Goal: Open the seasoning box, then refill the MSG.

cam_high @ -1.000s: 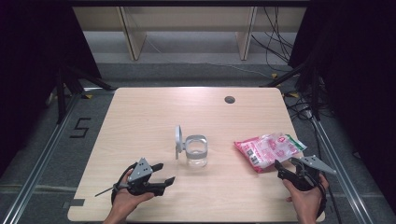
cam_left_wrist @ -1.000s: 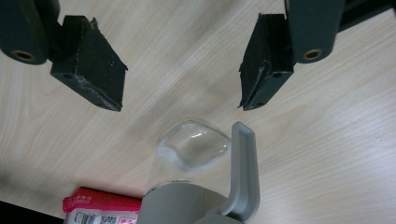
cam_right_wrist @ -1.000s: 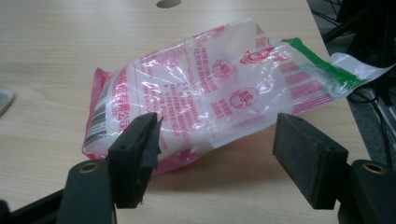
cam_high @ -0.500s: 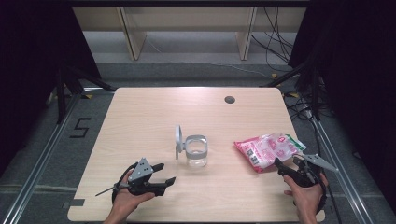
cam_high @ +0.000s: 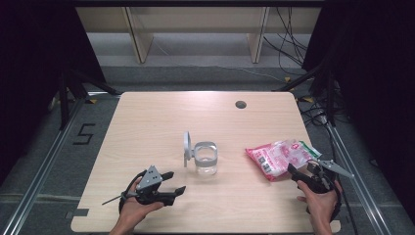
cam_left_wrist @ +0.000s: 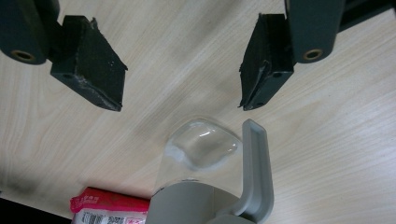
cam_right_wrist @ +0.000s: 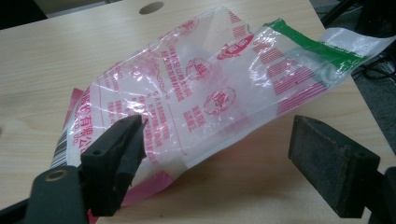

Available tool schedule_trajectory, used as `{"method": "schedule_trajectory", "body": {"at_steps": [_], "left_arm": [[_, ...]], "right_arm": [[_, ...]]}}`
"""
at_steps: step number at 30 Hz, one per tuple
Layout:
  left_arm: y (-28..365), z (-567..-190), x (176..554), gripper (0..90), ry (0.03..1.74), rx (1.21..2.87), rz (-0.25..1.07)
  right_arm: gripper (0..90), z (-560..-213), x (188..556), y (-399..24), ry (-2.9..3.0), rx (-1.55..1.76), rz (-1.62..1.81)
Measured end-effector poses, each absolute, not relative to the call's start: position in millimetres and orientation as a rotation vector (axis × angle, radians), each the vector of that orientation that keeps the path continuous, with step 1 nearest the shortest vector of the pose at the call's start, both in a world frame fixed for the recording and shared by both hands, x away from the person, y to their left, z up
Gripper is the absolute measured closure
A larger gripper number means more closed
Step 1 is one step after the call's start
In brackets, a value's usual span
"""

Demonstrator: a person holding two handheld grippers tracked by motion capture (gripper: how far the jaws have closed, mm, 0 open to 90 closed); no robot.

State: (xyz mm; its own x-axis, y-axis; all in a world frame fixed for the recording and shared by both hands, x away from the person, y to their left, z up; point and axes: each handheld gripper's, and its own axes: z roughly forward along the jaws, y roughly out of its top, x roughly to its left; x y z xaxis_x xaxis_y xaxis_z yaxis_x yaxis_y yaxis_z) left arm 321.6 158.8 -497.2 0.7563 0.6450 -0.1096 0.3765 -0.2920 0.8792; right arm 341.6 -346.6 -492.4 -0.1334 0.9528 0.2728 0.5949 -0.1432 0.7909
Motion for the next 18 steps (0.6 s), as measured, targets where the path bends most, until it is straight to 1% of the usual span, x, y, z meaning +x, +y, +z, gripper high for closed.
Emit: {"method": "schedule_trajectory", "body": {"at_steps": [3, 4, 5, 7, 11, 12, 14, 15, 17, 18], "left_arm": [[158.3, -498.0, 320.8, 30.3, 0.796, 1.911, 0.318], [158.3, -498.0, 320.6, 30.3, 0.797, 1.911, 0.317], [158.0, -498.0, 320.2, 30.3, 0.798, 1.908, 0.317], [157.8, -497.6, 319.9, 30.3, 0.794, 1.904, 0.319], [158.2, -498.1, 320.3, 30.3, 0.797, 1.909, 0.318], [158.0, -498.0, 319.9, 30.3, 0.799, 1.906, 0.318], [156.9, -497.7, 319.1, 30.3, 0.805, 1.892, 0.311], [157.8, -496.9, 319.4, 30.3, 0.787, 1.911, 0.328], [157.2, -497.3, 318.6, 30.3, 0.796, 1.909, 0.325], [157.2, -497.7, 319.2, 30.3, 0.783, 1.912, 0.323]], "right_arm": [[18.7, -498.0, 348.7, -346.1, 1.675, 1.714, 1.150], [19.1, -496.7, 348.0, -343.9, 1.650, 1.779, 1.158], [19.5, -499.0, 350.6, -346.7, 1.655, 1.736, 1.170], [18.8, -496.6, 350.0, -345.6, 1.649, 1.799, 1.176], [18.8, -501.1, 356.2, -347.3, 1.674, 1.740, 1.211], [18.9, -498.7, 354.6, -342.9, 1.660, 1.826, 1.188], [19.1, -502.5, 359.5, -343.2, 1.644, 1.791, 1.228], [19.1, -504.8, 362.3, -345.6, 1.661, 1.746, 1.222], [19.1, -503.2, 362.7, -342.6, 1.646, 1.808, 1.236], [19.1, -504.4, 364.9, -343.3, 1.650, 1.782, 1.238]]}}
